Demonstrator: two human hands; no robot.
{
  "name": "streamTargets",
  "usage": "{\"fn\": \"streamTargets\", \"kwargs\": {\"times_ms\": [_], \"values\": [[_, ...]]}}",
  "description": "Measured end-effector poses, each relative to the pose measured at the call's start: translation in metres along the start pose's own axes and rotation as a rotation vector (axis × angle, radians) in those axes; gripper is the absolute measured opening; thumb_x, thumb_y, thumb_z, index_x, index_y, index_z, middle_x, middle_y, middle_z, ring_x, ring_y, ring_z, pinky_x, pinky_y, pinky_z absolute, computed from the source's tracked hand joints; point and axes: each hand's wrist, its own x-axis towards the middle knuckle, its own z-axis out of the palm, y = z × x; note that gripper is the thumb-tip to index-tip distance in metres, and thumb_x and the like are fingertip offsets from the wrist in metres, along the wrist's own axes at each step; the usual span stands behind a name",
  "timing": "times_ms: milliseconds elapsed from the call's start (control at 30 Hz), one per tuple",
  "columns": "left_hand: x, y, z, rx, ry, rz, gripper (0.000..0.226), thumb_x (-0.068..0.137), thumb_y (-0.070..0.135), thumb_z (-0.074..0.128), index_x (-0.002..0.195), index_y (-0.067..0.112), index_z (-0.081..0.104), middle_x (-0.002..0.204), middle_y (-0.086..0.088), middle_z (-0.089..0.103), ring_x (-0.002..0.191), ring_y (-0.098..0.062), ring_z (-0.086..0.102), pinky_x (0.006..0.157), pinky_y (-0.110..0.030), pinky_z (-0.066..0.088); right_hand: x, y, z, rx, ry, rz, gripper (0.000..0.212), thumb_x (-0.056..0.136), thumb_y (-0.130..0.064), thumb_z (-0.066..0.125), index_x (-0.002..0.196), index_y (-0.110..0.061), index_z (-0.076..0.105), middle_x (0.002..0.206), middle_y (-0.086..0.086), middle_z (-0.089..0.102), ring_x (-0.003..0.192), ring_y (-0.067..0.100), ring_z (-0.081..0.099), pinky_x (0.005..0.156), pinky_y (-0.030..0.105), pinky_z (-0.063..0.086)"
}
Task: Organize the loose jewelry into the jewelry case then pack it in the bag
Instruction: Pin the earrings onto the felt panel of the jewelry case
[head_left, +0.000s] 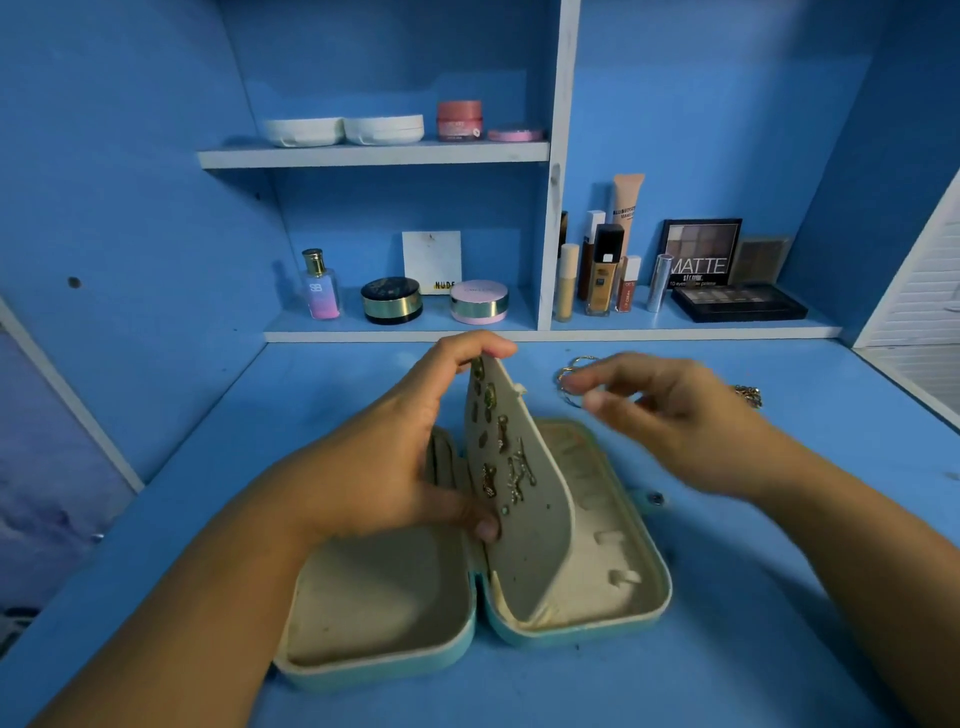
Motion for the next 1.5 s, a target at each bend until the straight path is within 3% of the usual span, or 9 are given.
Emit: {"fn": "streamTargets", "kwargs": {"times_ms": [67,200,333,533,767,933,1133,1367,1500], "values": [[0.001,0.001,0.001,-0.032,-0.010,0.004,0.109,0.052,0.030,0.095,0.130,0.060,0.025,0.137,0.031,0.036,0.136,0.011,0.029,0.101,-0.006,0.032,0.004,0.013,-0.025,-0.314,0.132,0.060,0.011,0.090,-0.030,0.062,0.090,-0.040,0.065,0.083,-0.018,0.063,0.067,-0.002,0.058,0.058,0.008,0.043],[0.000,0.004,0.001,-0.077,-0.016,-0.006,0.108,0.050,0.030,0.095,0.127,0.064,0.027,0.132,0.038,0.040,0.136,0.009,0.031,0.113,-0.025,0.028,0.007,0.039,-0.041,-0.615,-0.024,0.166,0.009,0.088,-0.026,0.065,0.092,-0.033,0.069,0.093,-0.007,0.062,0.076,0.006,0.053,0.071,0.024,0.043],[0.001,0.004,0.001,-0.099,-0.017,-0.011,0.108,0.049,0.025,0.096,0.124,0.064,0.028,0.129,0.040,0.040,0.134,0.010,0.034,0.115,-0.029,0.027,0.010,0.040,-0.031,-0.634,-0.074,0.172,0.006,0.085,-0.031,0.068,0.090,-0.030,0.072,0.085,-0.016,0.054,0.077,0.010,0.053,0.075,0.027,0.045],[0.000,0.002,-0.001,-0.124,-0.009,-0.009,0.107,0.051,0.021,0.096,0.128,0.052,0.028,0.133,0.028,0.041,0.136,0.004,0.034,0.116,-0.039,0.031,0.013,0.045,-0.026,-0.669,-0.030,0.147,0.007,0.085,-0.031,0.069,0.088,-0.026,0.072,0.087,-0.010,0.056,0.071,-0.001,0.048,0.058,0.007,0.030],[0.000,0.001,-0.002,-0.157,-0.021,-0.030,0.105,0.053,0.019,0.095,0.127,0.048,0.027,0.136,0.024,0.037,0.133,0.004,0.038,0.108,-0.048,0.041,0.014,0.043,-0.024,-0.684,-0.027,0.118,0.005,0.084,-0.027,0.069,0.081,-0.024,0.071,0.088,-0.008,0.060,0.070,0.000,0.050,0.057,0.004,0.031],[0.000,-0.002,-0.002,-0.151,-0.023,-0.018,0.106,0.053,0.021,0.096,0.128,0.048,0.027,0.139,0.019,0.037,0.136,0.000,0.037,0.110,-0.048,0.040,0.014,0.044,-0.027,-0.680,-0.057,0.133,0.006,0.085,-0.027,0.068,0.083,-0.022,0.072,0.083,-0.012,0.058,0.071,0.000,0.051,0.060,0.009,0.038],[0.001,-0.003,-0.002,-0.170,-0.027,-0.001,0.104,0.051,0.029,0.094,0.127,0.051,0.027,0.138,0.021,0.038,0.135,-0.002,0.038,0.107,-0.051,0.041,0.016,0.050,-0.038,-0.627,0.022,0.128,0.007,0.089,-0.026,0.064,0.093,-0.026,0.070,0.088,-0.008,0.057,0.076,0.006,0.050,0.073,0.028,0.042],[0.001,-0.002,-0.002,-0.171,-0.031,-0.003,0.105,0.051,0.026,0.095,0.127,0.052,0.027,0.138,0.022,0.038,0.135,0.001,0.038,0.108,-0.049,0.040,0.017,0.049,-0.030,-0.599,-0.045,0.144,0.010,0.088,-0.031,0.065,0.094,-0.027,0.071,0.090,-0.008,0.059,0.080,0.013,0.053,0.075,0.028,0.043],[0.001,-0.002,-0.001,-0.171,-0.029,0.001,0.105,0.050,0.028,0.094,0.127,0.052,0.027,0.139,0.020,0.037,0.134,0.002,0.038,0.109,-0.049,0.040,0.017,0.047,-0.029,-0.624,-0.071,0.140,0.011,0.087,-0.031,0.066,0.094,-0.026,0.072,0.095,-0.006,0.059,0.079,0.010,0.051,0.066,0.017,0.036]]}}
